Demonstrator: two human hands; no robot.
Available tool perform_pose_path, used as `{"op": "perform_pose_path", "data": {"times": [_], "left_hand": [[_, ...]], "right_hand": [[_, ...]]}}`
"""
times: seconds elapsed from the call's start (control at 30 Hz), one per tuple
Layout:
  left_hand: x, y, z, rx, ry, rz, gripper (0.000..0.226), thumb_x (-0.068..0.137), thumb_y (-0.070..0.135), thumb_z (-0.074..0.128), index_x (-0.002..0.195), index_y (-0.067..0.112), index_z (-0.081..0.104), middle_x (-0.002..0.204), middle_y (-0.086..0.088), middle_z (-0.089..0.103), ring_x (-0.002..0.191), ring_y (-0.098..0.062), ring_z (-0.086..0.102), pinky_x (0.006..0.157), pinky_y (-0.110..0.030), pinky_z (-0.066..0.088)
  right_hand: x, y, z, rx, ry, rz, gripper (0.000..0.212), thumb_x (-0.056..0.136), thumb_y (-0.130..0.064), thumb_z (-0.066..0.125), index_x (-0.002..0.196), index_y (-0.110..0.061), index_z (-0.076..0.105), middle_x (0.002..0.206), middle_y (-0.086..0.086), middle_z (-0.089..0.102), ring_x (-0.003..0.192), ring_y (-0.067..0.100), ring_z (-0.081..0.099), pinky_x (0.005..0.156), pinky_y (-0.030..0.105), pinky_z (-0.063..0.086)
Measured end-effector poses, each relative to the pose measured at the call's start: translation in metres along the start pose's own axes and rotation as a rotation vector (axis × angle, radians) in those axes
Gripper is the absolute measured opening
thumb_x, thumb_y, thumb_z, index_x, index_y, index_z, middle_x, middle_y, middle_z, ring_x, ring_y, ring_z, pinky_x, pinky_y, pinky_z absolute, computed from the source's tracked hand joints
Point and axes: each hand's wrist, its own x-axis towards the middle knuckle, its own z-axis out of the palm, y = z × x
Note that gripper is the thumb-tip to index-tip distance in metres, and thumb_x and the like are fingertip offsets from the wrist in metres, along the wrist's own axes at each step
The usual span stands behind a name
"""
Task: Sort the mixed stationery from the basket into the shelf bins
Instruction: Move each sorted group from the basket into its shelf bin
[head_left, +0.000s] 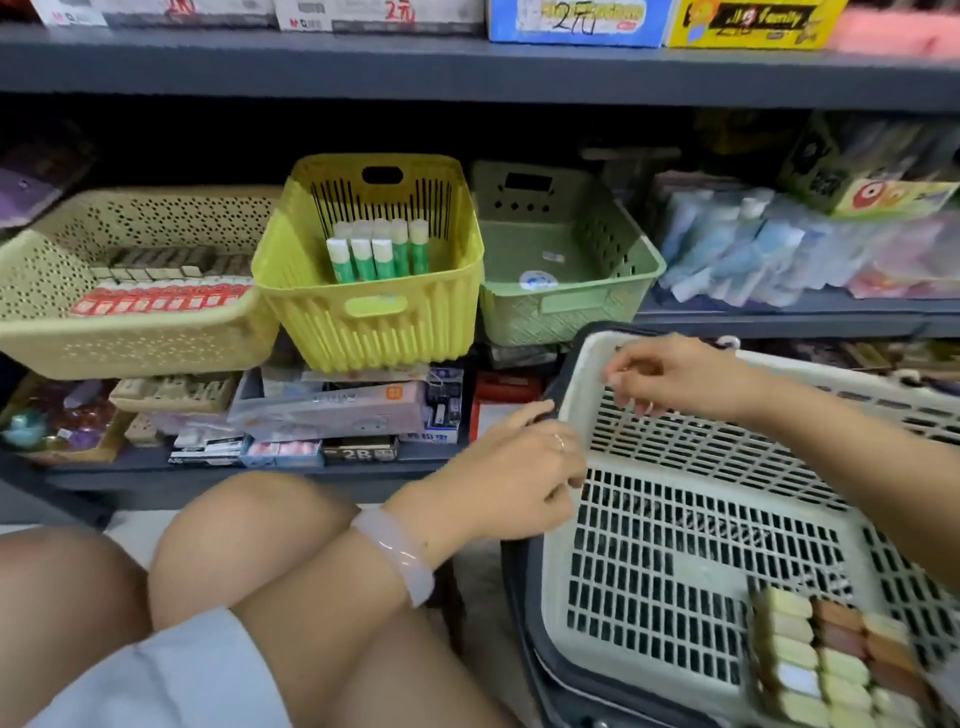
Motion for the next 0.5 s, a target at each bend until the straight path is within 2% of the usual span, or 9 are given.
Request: {"op": "perform_pose_path", "data": {"times": [0.1, 0.17, 0.27, 0.37, 0.43, 0.5], "left_hand": [[-0.004, -0.003, -0.005, 0.034, -0.049, -0.012, 0.028, 0.083, 0.020, 0.045, 0.100, 0.018, 0.067, 0.105, 0.005, 0.065, 0.120, -0.010, 0.043, 0.110, -0.021, -0.008], [-0.007, -0.005, -0.009, 0.054, -0.091, -0.044, 0.027, 0.082, 0.020, 0.046, 0.099, 0.020, 0.067, 0.103, 0.004, 0.065, 0.118, -0.011, 0.044, 0.110, -0.022, -0.006], [-0.010, -0.005, -0.014, 0.132, -0.129, -0.125, 0.027, 0.084, 0.020, 0.043, 0.097, 0.021, 0.066, 0.098, 0.003, 0.067, 0.108, -0.012, 0.048, 0.112, -0.026, 0.000], [-0.006, 0.002, -0.009, 0.260, -0.075, -0.246, 0.028, 0.089, 0.022, 0.039, 0.103, 0.017, 0.063, 0.088, -0.006, 0.066, 0.099, -0.020, 0.053, 0.112, -0.032, 0.008], [0.001, 0.010, -0.001, 0.301, -0.026, -0.342, 0.025, 0.090, 0.021, 0.038, 0.101, 0.014, 0.059, 0.078, -0.007, 0.063, 0.092, -0.024, 0.055, 0.111, -0.034, 0.011], [0.006, 0.016, 0.006, 0.319, 0.001, -0.397, 0.023, 0.090, 0.021, 0.038, 0.098, 0.012, 0.057, 0.077, -0.009, 0.063, 0.089, -0.027, 0.056, 0.110, -0.035, 0.014]], "right_hand": [[-0.017, 0.050, 0.015, -0.115, -0.211, 0.156, 0.012, 0.094, -0.015, 0.049, 0.100, -0.009, 0.058, 0.078, 0.001, 0.059, 0.063, 0.010, 0.055, 0.056, 0.016, 0.046], [-0.030, 0.075, 0.022, -0.223, -0.331, 0.186, 0.018, 0.094, -0.022, 0.050, 0.107, -0.012, 0.057, 0.083, -0.005, 0.058, 0.070, 0.009, 0.055, 0.062, 0.017, 0.045], [-0.048, 0.098, 0.038, -0.348, -0.502, 0.188, 0.036, 0.092, -0.031, 0.054, 0.125, -0.017, 0.049, 0.105, -0.002, 0.056, 0.089, 0.011, 0.052, 0.070, 0.016, 0.040], [-0.061, 0.119, 0.060, -0.497, -0.665, 0.162, 0.053, 0.089, -0.034, 0.058, 0.136, -0.020, 0.037, 0.136, 0.002, 0.040, 0.122, 0.017, 0.040, 0.096, 0.023, 0.035], [-0.069, 0.131, 0.071, -0.547, -0.728, 0.138, 0.061, 0.087, -0.037, 0.061, 0.139, -0.023, 0.033, 0.142, 0.004, 0.030, 0.130, 0.020, 0.031, 0.107, 0.030, 0.029], [-0.077, 0.142, 0.075, -0.578, -0.764, 0.109, 0.068, 0.083, -0.041, 0.064, 0.140, -0.026, 0.030, 0.144, 0.004, 0.026, 0.132, 0.021, 0.027, 0.110, 0.034, 0.025]]}}
